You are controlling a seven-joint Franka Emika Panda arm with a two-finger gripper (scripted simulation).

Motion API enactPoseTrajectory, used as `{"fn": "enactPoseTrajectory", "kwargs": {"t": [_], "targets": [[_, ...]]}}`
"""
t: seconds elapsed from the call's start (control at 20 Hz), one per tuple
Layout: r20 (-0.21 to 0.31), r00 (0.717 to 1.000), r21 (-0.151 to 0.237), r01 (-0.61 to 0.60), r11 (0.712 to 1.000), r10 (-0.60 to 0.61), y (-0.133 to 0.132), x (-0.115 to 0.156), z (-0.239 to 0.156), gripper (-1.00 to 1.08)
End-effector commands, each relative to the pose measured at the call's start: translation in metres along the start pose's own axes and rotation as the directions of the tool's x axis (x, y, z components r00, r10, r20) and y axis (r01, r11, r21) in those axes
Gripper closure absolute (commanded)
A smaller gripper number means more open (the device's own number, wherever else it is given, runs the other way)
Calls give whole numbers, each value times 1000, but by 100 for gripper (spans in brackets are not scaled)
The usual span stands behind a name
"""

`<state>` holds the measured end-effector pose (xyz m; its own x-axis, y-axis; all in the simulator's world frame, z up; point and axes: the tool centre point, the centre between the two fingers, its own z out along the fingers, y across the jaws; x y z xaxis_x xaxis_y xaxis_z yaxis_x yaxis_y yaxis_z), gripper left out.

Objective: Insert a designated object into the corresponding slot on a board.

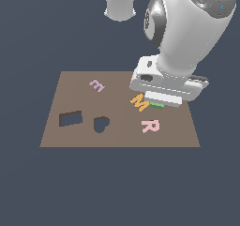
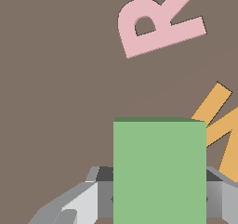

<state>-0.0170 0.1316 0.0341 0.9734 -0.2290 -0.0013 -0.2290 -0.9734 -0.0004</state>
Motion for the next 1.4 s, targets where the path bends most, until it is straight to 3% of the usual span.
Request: {"fn": "enactPoseTrajectory", "kwargs": {"t": [0.0,0.25,0.5,0.9,1.15,1.35], "targets": [[-1,997,0,-78,997,78,12,19,-1,108],[-1,960,1,-281,960,281,49,65,-2,108],[-1,880,2,-474,880,474,95,102,-4,108],[0,696,2,-718,696,718,175,136,-5,108],[0,561,2,-828,561,828,224,143,-6,108],[0,474,1,-880,474,880,253,143,-6,108]]}}
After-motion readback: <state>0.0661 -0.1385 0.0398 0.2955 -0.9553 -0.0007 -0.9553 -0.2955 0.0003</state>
